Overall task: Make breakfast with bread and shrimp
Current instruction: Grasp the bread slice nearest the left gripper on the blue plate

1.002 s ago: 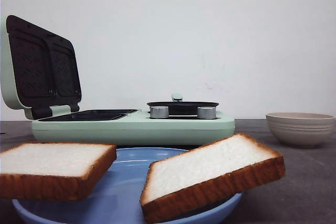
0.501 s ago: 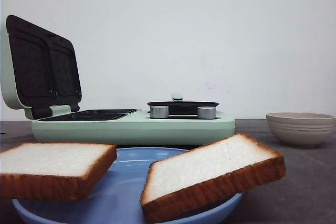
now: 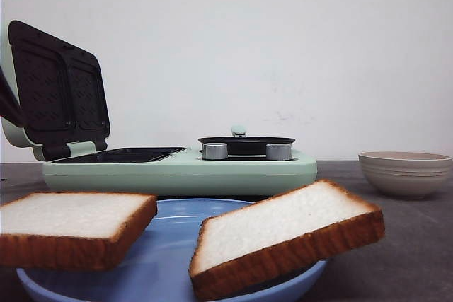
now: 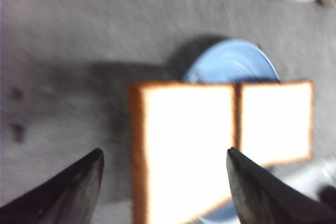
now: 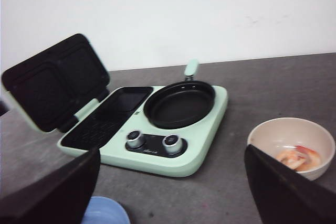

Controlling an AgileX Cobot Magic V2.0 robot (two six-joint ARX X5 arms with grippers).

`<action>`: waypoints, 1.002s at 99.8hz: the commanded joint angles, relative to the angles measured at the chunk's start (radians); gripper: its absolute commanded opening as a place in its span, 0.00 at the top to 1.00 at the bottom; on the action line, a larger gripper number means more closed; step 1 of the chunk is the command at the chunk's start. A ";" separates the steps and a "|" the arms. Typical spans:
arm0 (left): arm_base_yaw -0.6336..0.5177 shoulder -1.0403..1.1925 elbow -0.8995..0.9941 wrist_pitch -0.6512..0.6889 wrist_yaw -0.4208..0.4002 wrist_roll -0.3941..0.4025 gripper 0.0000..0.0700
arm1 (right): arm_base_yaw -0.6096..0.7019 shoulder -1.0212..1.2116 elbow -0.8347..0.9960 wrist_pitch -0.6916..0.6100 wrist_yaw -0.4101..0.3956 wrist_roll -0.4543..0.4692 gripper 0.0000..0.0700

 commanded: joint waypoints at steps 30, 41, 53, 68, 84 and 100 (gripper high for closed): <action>0.001 0.225 0.012 0.005 0.079 0.117 0.35 | 0.003 0.002 0.006 -0.003 -0.023 0.011 0.21; 0.000 0.283 0.012 0.031 0.080 0.122 0.32 | 0.003 0.002 0.006 0.000 -0.022 0.011 0.21; 0.000 0.335 0.012 0.070 0.080 0.122 0.32 | 0.003 0.002 0.006 0.002 -0.022 0.011 0.21; 0.000 0.381 0.012 0.092 0.080 0.121 0.32 | 0.003 0.002 0.006 0.001 -0.022 0.013 0.22; -0.008 0.411 0.012 0.113 0.113 0.118 0.40 | 0.003 0.002 0.006 -0.007 -0.016 0.015 0.22; -0.035 0.412 0.012 0.133 0.154 0.118 0.62 | 0.003 0.002 0.006 -0.006 -0.014 0.018 0.22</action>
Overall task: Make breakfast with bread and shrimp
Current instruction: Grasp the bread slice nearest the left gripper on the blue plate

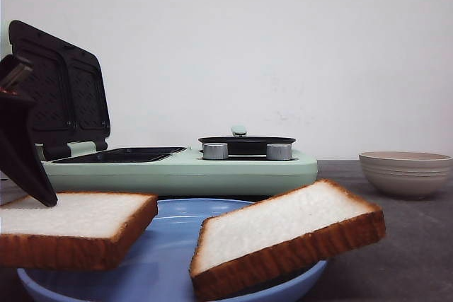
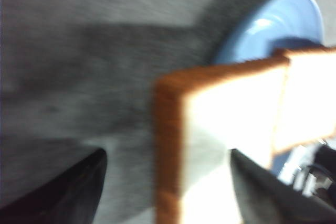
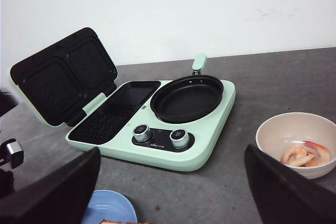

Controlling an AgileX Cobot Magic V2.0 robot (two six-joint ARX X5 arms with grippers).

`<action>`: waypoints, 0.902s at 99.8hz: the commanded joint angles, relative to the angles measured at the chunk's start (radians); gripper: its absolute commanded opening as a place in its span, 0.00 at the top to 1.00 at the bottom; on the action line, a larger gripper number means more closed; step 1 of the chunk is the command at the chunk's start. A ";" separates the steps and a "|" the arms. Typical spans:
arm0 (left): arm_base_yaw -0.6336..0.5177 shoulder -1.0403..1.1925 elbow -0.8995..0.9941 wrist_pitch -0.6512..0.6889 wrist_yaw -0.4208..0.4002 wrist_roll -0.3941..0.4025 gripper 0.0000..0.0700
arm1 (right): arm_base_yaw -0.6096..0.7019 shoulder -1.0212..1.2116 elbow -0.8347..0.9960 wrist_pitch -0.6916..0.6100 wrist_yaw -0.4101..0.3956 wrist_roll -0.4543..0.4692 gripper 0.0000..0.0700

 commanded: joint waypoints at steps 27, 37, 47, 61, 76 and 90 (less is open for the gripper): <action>-0.030 0.014 0.011 0.011 0.010 0.013 0.88 | 0.003 0.002 0.006 0.008 0.003 0.034 0.22; -0.029 0.014 0.012 0.011 0.010 0.013 1.00 | 0.003 0.002 0.006 0.006 0.003 0.034 0.22; -0.029 0.013 0.014 0.008 0.010 0.013 1.00 | 0.003 0.002 0.006 0.004 0.003 0.034 0.22; -0.029 0.013 0.031 0.000 0.015 0.012 1.00 | 0.003 0.002 0.006 0.001 0.003 0.034 0.22; -0.029 0.000 0.063 0.000 0.064 0.009 1.00 | 0.003 0.002 0.006 0.001 0.003 0.034 0.22; -0.029 -0.021 0.113 -0.013 0.071 0.006 1.00 | 0.003 0.002 0.006 0.001 0.003 0.034 0.22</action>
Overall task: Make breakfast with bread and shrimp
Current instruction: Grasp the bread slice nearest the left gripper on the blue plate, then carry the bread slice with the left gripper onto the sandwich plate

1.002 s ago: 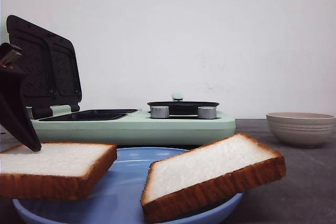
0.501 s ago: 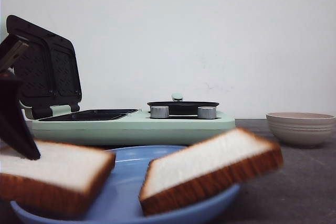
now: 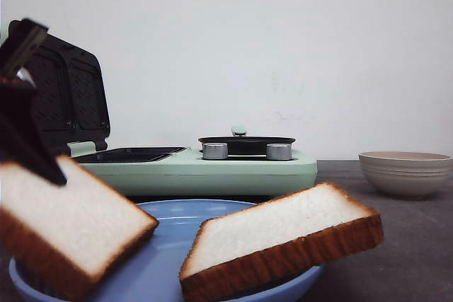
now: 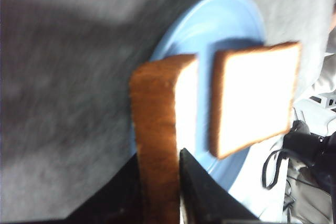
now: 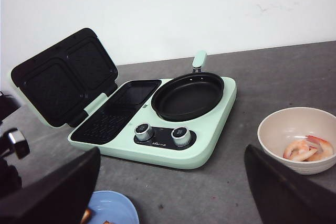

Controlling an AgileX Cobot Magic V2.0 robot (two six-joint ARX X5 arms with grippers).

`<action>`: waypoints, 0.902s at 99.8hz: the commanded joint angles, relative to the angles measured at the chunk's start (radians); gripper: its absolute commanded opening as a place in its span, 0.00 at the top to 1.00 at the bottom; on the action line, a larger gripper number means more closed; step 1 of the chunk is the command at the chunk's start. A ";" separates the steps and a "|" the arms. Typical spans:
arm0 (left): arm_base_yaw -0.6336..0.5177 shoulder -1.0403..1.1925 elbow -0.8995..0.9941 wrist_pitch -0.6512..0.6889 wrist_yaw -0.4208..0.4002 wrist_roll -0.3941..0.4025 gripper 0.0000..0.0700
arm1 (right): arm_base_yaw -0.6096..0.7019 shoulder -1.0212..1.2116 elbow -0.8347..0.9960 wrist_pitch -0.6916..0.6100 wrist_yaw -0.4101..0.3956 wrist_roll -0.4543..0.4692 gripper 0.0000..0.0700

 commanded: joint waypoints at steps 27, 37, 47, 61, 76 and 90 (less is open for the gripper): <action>-0.004 -0.024 0.149 -0.007 0.072 0.005 1.00 | 0.003 0.002 0.006 0.008 0.021 0.010 0.22; -0.004 -0.025 0.187 0.000 0.073 -0.007 1.00 | 0.003 0.002 0.006 0.009 0.026 0.010 0.22; -0.004 -0.026 0.225 0.056 0.067 -0.058 1.00 | 0.003 0.002 0.006 0.009 0.026 0.010 0.22; -0.004 -0.026 0.310 0.168 -0.019 -0.166 1.00 | 0.003 0.002 0.006 0.009 0.026 0.010 0.22; -0.020 -0.025 0.444 0.222 -0.187 -0.179 1.00 | 0.003 0.002 0.006 0.009 0.028 0.007 0.22; -0.028 0.012 0.583 0.233 -0.331 -0.167 1.00 | 0.003 0.003 0.006 0.009 0.031 0.007 0.25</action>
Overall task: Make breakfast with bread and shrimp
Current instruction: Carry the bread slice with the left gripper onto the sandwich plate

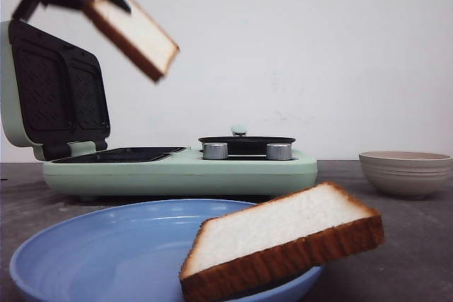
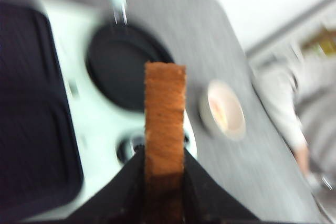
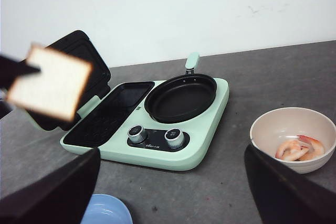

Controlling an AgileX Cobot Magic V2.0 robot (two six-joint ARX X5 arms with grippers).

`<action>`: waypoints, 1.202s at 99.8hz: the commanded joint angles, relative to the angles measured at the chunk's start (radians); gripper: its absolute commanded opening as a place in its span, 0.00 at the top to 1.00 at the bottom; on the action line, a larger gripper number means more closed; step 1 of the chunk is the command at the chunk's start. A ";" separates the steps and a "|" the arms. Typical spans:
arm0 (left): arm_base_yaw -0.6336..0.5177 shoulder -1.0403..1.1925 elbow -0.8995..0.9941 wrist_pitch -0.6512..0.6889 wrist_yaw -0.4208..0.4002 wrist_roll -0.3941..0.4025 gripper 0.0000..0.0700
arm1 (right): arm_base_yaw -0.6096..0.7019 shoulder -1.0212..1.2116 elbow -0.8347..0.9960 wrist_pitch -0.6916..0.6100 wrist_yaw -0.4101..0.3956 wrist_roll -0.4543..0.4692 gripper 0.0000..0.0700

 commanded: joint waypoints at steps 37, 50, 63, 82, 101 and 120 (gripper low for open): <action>-0.040 0.319 0.443 -0.177 -0.259 0.139 1.00 | 0.003 0.003 0.006 0.002 0.014 0.006 0.25; -0.065 0.426 0.573 -0.289 -0.406 0.230 1.00 | 0.003 0.003 0.006 -0.022 0.015 0.005 0.25; -0.092 0.513 0.676 -0.330 -0.533 0.298 1.00 | 0.003 0.003 0.006 -0.052 0.015 -0.010 0.25; -0.147 0.642 0.798 -0.354 -0.701 0.410 1.00 | 0.003 0.003 0.006 -0.082 0.015 -0.016 0.25; -0.202 0.752 0.863 -0.362 -0.846 0.520 1.00 | 0.003 0.003 0.006 -0.090 0.015 -0.016 0.25; -0.227 0.830 0.866 -0.359 -0.987 0.627 1.00 | 0.003 0.003 0.006 -0.117 0.015 -0.016 0.25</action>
